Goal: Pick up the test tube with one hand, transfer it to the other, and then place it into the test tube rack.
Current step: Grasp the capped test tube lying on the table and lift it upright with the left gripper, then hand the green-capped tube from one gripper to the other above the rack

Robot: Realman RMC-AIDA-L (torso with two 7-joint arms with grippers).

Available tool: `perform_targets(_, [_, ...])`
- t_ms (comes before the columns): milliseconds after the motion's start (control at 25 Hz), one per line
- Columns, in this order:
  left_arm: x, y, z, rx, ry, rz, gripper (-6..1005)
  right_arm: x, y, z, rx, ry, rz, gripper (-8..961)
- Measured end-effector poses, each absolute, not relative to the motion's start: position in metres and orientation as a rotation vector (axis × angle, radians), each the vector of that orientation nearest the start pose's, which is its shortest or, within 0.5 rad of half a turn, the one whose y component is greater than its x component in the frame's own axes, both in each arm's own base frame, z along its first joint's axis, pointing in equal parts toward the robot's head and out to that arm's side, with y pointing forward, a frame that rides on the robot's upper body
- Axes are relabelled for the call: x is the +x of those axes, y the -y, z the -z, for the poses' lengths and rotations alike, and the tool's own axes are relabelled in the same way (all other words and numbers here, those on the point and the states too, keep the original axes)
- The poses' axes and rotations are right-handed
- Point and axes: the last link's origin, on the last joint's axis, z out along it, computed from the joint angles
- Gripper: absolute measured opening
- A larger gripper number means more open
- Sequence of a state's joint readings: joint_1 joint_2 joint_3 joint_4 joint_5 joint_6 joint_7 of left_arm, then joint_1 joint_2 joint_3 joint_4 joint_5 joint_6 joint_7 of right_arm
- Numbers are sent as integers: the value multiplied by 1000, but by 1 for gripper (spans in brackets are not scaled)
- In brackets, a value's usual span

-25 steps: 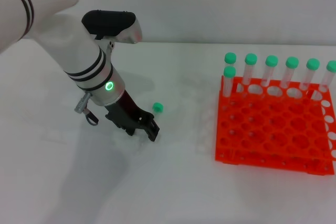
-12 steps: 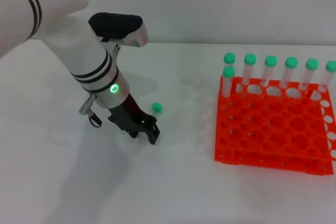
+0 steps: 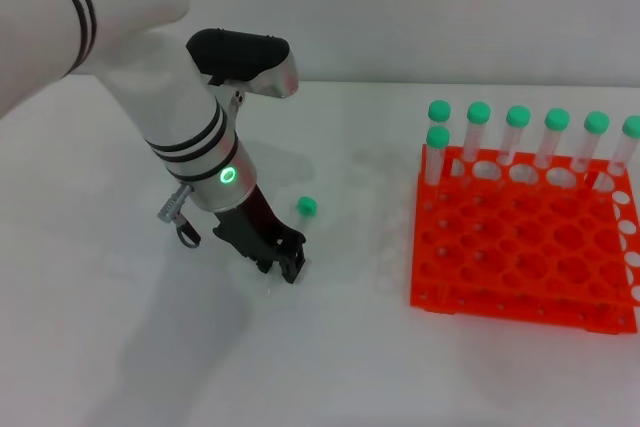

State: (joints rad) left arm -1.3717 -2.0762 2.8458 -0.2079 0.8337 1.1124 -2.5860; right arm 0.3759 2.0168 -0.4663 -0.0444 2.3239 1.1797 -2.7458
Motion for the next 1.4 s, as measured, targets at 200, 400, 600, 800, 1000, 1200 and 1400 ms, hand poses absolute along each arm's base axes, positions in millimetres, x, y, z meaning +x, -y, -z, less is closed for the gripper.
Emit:
perform_targets(200, [-168, -422, 71, -2383, 1378, -608, 305, 405, -302, -62, -1335, -697, -650, 874])
perform_targets(400, [-168, -426, 67, -2374, 1369, -601, 250, 405, -302, -62, -1333, -698, -649, 874])
perform_targets(600, [-166, -440, 52, -2360, 1349, -499, 207, 406, -301, -64, -1321, -700, -649, 874])
perform_targets(800, [-165, -461, 29, -2353, 1321, -219, 195, 407, -300, -64, -1311, -703, -649, 874])
perform_targets(1000, [-184, -472, 13, -2306, 1315, 150, 202, 409, -298, -64, -1307, -710, -646, 874])
perform_targets(1200, [-206, -465, 4, -2227, 1273, 575, 209, 409, -297, -63, -1305, -716, -648, 874])
perform_targets(1400, [-217, -428, 9, -2197, 1076, 1037, 215, 410, -295, -60, -1295, -762, -684, 875])
